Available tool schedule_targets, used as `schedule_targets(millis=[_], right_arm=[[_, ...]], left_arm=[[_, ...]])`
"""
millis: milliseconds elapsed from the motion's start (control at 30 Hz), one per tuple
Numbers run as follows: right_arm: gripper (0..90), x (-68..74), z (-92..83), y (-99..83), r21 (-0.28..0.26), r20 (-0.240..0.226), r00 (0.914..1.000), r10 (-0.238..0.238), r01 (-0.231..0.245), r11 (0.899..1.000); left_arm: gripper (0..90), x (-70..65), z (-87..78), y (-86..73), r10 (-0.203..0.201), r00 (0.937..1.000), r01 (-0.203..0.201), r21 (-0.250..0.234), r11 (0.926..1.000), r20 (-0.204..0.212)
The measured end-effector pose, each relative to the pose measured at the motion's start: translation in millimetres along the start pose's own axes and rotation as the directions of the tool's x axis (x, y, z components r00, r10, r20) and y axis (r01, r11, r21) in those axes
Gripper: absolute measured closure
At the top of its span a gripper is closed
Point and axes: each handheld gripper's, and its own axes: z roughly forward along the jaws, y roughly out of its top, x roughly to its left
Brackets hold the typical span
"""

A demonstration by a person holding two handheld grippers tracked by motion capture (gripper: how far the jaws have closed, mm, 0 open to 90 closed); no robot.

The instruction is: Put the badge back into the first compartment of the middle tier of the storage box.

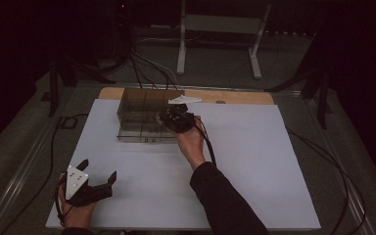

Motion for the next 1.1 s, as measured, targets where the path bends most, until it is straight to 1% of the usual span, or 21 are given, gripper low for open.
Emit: schedule_targets(millis=[333,500,800,1100], right_arm=[[87.7,1.9,5.4,-0.9,0.001,-0.004,1.0,-0.001,0.001,1.0],[87.7,5.2,10.4,-0.9,0.008,-0.007,1.0,0.004,-0.004,1.0],[87.7,11.2,16.6,1.0,0.005,-0.021,0.9997,-0.009,0.009,1.0],[87.6,16.8,24.1,0.7,0.013,-0.027,0.9994,-0.02,0.021,1.0]], left_arm=[[0.6,0.3,-0.8,0.1,-0.003,1.0,0.003,-0.001,1.0,-0.002],[0.5,0.4,-1.3,0.1,-0.003,1.0,0.003,-0.002,1.0,-0.001],[0.5,0.7,-1.8,0.1,-0.004,1.0,0.004,-0.004,1.0,-0.003],[0.6,1.0,-2.4,0.1,-0.005,1.0,0.005,-0.006,1.0,-0.003]])
